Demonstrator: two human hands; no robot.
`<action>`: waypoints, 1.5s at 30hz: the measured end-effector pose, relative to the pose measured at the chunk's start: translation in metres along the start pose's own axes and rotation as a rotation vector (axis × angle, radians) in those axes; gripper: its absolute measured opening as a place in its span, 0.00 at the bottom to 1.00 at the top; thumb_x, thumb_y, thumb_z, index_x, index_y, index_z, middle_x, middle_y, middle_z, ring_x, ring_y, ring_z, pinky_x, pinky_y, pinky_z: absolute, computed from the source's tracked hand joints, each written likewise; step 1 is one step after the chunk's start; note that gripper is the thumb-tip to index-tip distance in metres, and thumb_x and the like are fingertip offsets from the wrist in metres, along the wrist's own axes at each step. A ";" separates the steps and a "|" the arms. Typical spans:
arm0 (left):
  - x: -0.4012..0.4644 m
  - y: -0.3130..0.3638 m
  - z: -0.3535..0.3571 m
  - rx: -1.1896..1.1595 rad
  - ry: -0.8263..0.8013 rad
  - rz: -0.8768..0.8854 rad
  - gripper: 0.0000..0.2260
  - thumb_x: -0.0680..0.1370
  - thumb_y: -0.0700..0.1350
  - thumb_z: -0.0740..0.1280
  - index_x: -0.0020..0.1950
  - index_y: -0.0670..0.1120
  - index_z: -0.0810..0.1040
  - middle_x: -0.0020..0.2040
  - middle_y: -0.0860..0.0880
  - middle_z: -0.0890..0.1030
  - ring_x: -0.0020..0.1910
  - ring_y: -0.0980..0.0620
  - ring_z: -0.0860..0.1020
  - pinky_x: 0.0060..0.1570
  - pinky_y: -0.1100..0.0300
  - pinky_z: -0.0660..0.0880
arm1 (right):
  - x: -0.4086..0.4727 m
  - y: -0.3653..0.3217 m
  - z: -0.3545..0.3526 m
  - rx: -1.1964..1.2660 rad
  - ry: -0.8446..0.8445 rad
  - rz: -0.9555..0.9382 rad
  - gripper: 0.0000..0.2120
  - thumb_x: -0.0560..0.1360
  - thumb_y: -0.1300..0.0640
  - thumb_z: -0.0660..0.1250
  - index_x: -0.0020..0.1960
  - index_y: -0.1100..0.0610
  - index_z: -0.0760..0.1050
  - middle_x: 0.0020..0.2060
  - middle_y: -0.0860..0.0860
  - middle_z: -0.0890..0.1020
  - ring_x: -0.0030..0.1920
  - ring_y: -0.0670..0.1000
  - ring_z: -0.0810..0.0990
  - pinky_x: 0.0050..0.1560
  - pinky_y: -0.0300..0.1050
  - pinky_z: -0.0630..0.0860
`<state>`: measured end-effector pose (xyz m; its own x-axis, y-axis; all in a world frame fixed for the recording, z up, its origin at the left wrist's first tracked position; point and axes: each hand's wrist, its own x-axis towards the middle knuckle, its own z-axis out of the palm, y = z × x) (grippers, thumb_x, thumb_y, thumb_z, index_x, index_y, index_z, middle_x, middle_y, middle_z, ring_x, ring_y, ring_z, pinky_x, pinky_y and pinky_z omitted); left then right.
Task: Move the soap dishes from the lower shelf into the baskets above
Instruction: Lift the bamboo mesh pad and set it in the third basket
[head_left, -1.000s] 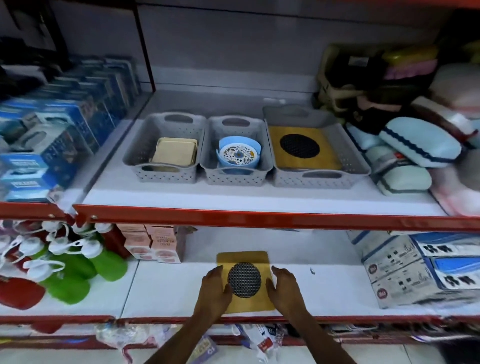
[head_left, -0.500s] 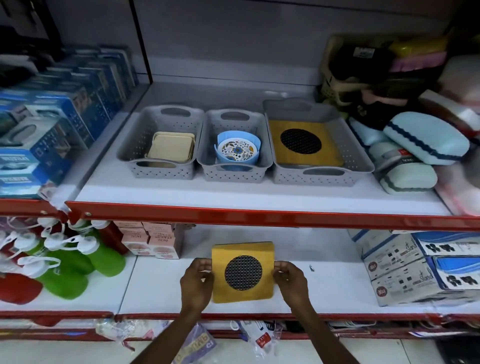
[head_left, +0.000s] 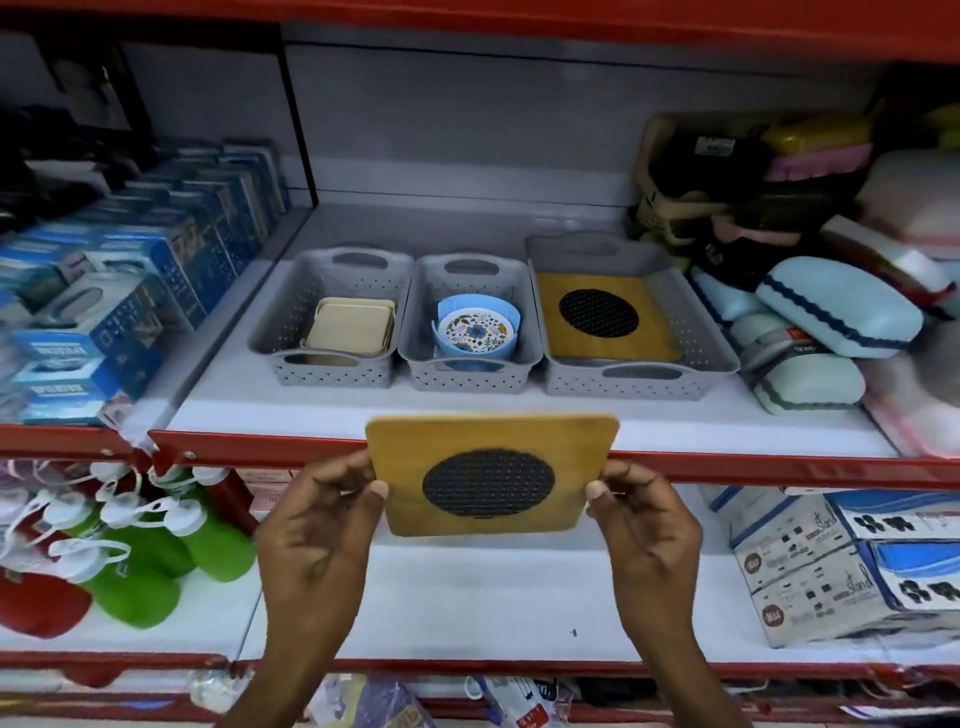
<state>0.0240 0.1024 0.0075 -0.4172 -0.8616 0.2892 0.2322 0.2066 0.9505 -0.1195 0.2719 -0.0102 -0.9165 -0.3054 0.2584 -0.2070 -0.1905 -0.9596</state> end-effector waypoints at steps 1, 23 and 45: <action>0.006 0.009 0.002 -0.052 0.003 0.013 0.21 0.74 0.27 0.67 0.45 0.55 0.84 0.42 0.61 0.87 0.42 0.65 0.82 0.45 0.72 0.78 | 0.004 -0.012 0.003 0.033 0.013 -0.024 0.06 0.72 0.60 0.69 0.47 0.52 0.82 0.42 0.47 0.86 0.42 0.47 0.82 0.45 0.37 0.79; 0.059 0.039 0.036 -0.147 -0.037 -0.123 0.13 0.74 0.32 0.70 0.53 0.48 0.84 0.48 0.55 0.88 0.44 0.61 0.84 0.47 0.69 0.81 | 0.060 -0.052 0.016 0.020 0.093 0.087 0.08 0.76 0.60 0.71 0.54 0.52 0.84 0.44 0.45 0.88 0.43 0.42 0.83 0.51 0.57 0.81; 0.158 0.036 0.198 0.056 -0.457 -0.344 0.13 0.72 0.25 0.66 0.48 0.42 0.79 0.45 0.39 0.80 0.42 0.42 0.77 0.39 0.57 0.76 | 0.224 -0.059 -0.053 -0.678 -0.120 0.025 0.08 0.75 0.60 0.72 0.53 0.54 0.85 0.46 0.50 0.87 0.48 0.48 0.83 0.47 0.39 0.74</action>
<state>-0.2074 0.0649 0.1103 -0.8008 -0.5982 -0.0296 -0.0255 -0.0153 0.9996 -0.3311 0.2646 0.0982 -0.8875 -0.4111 0.2081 -0.3907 0.4318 -0.8130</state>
